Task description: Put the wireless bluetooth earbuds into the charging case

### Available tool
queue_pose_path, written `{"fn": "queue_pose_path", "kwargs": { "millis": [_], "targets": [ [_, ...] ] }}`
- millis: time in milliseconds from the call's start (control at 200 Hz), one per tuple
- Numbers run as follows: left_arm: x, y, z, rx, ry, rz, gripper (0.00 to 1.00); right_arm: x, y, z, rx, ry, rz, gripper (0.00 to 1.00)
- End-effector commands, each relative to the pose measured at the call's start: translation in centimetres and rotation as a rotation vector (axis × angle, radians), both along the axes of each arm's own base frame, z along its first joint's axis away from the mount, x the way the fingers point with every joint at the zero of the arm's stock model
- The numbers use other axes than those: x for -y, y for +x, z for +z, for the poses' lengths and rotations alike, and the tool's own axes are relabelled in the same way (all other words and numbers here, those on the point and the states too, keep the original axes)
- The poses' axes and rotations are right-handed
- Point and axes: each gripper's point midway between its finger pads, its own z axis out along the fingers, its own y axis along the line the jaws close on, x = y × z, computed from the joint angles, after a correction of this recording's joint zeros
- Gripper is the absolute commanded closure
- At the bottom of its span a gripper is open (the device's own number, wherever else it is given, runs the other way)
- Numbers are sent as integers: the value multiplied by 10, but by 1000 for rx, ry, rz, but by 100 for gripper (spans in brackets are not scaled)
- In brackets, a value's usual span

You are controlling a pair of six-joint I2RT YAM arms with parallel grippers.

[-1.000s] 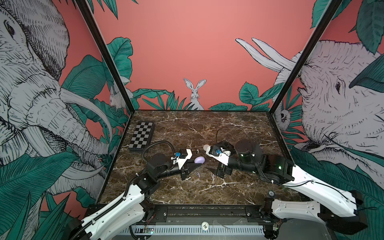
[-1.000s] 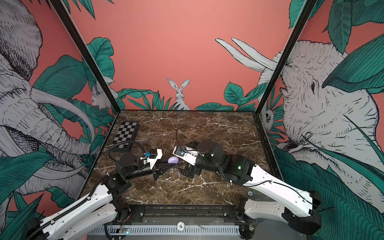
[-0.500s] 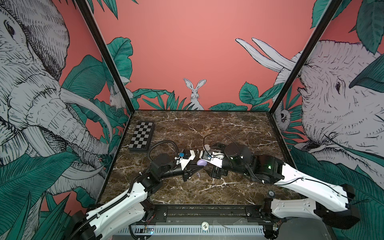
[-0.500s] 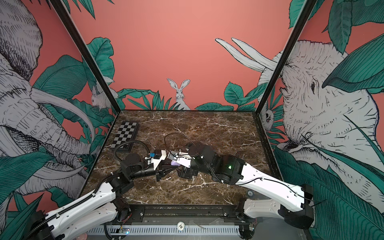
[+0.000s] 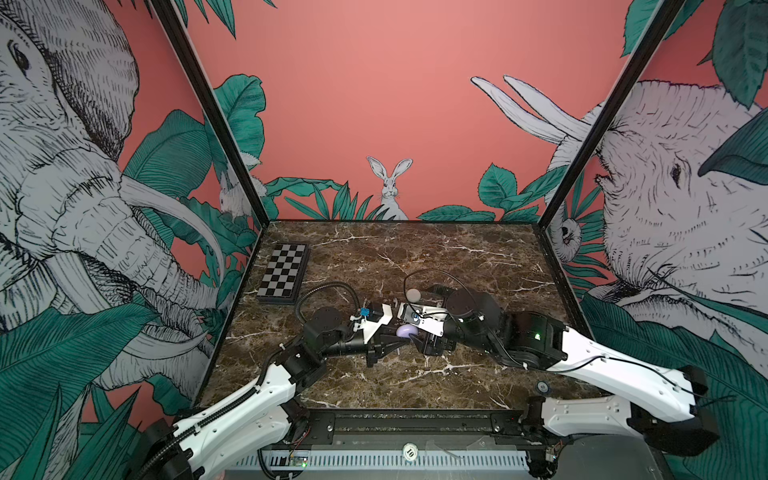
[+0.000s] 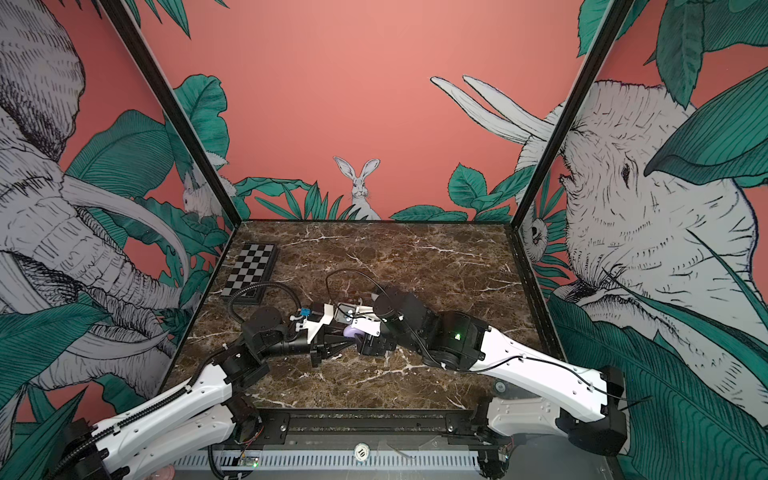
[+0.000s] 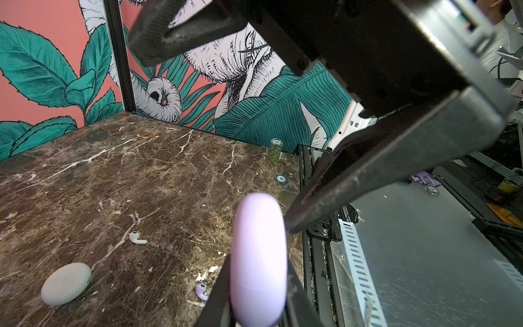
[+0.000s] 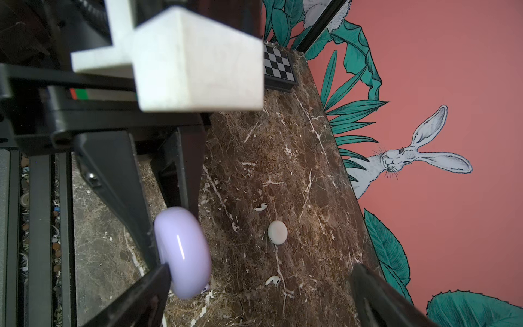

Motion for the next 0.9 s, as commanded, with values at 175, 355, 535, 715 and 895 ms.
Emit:
{"fn": "queue_pose_path", "kwargs": {
  "millis": [175, 355, 535, 715, 895],
  "targets": [
    [1, -9, 5, 5, -21, -52, 100, -5, -3, 9, 14, 38, 16, 2],
    [1, -10, 6, 9, -20, -53, 100, -7, -7, 2, 4, 23, 36, 2],
    [1, -10, 6, 9, -17, -57, 100, -8, -7, -5, -2, -6, 38, 2],
    [1, -13, 6, 10, -17, -69, 100, -8, -5, -8, 10, -23, 30, 2],
    [1, -14, 6, 15, -15, -74, 100, -8, -1, -3, 36, -13, 16, 2]
  ]
}}
